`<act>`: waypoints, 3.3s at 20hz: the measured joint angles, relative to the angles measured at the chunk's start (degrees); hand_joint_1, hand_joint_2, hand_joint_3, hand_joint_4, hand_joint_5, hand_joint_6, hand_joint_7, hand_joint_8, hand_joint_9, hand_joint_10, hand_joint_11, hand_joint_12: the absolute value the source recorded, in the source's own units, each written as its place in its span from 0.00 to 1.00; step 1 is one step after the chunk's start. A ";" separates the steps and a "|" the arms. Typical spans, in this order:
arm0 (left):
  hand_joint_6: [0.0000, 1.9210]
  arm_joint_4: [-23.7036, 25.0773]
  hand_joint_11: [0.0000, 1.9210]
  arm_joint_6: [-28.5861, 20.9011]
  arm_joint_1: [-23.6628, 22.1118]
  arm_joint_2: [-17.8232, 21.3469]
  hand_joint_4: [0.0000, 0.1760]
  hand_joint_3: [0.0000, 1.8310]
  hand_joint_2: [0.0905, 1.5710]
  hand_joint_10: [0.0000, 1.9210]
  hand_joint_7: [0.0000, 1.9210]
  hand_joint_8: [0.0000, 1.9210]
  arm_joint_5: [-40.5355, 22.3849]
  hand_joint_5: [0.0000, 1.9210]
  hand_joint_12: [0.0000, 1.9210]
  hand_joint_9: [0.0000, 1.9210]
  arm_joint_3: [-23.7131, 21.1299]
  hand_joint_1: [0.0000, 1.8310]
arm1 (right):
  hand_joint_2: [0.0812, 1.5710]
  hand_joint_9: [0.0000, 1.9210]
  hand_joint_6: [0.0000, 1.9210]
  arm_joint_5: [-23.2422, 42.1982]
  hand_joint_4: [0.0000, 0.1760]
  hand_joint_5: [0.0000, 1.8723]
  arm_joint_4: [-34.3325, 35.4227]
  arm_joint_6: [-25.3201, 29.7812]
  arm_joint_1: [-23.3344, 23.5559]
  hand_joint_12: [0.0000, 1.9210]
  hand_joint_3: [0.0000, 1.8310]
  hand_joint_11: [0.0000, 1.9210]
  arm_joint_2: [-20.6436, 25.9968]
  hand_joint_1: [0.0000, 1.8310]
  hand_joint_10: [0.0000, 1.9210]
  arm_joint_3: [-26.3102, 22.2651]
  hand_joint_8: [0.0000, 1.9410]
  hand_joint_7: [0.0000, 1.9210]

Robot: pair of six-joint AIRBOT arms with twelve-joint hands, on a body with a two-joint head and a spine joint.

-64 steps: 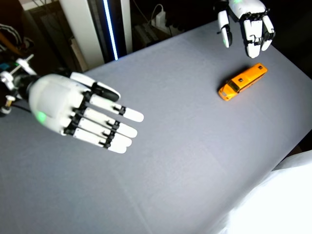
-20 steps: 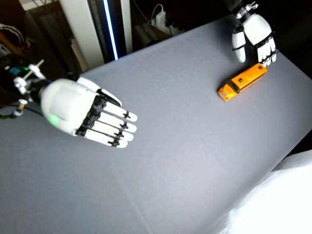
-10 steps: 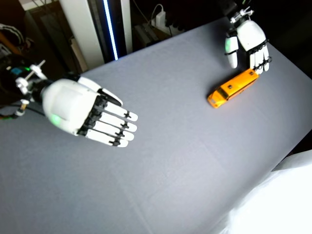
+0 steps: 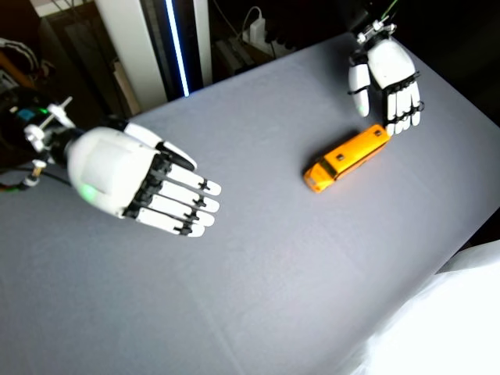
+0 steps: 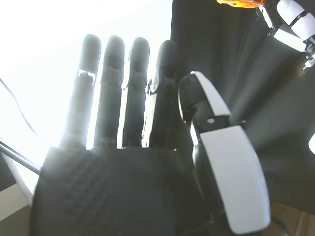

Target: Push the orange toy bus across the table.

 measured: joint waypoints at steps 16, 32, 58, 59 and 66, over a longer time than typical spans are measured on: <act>0.00 6.82 0.06 -1.79 -6.47 -8.24 0.00 0.00 0.90 0.00 0.22 0.00 2.69 0.27 0.26 0.20 1.97 0.00 | 0.89 0.36 0.00 0.00 0.00 0.49 0.22 0.02 -0.37 0.34 0.00 0.21 -0.07 0.35 0.00 0.37 0.00 0.42; 0.00 14.10 0.16 -2.62 -12.96 -12.00 0.00 0.00 0.90 0.00 0.25 0.00 7.26 0.29 0.06 0.23 3.43 0.00 | 0.89 0.34 0.00 0.33 0.00 0.48 0.44 0.66 -0.79 0.32 0.00 0.19 -0.42 0.33 0.00 0.39 0.00 0.39; 0.00 31.78 0.03 -20.72 -4.39 7.54 0.05 0.01 0.82 0.00 0.07 0.00 -28.65 0.14 0.27 0.12 -6.86 0.22 | 0.79 0.13 0.08 24.65 0.00 0.24 -8.35 -6.21 6.62 0.00 0.00 0.10 5.16 0.58 0.00 -7.69 0.00 0.15; 0.00 31.82 0.01 -20.48 -4.44 8.17 0.00 0.01 0.84 0.00 0.05 0.00 -28.83 0.09 0.30 0.08 -6.95 0.19 | 0.78 0.13 0.08 25.00 0.17 0.23 -8.87 -7.37 8.39 0.01 0.00 0.10 5.57 0.57 0.00 -7.96 0.00 0.14; 0.00 34.95 0.00 -20.46 -8.52 12.31 0.27 0.00 0.90 0.00 0.20 0.01 -28.81 0.18 0.34 0.18 -9.07 0.23 | 0.88 0.31 0.10 24.48 0.00 0.32 -11.52 -8.24 13.51 0.58 0.00 0.10 8.98 0.28 0.07 -10.10 0.06 0.32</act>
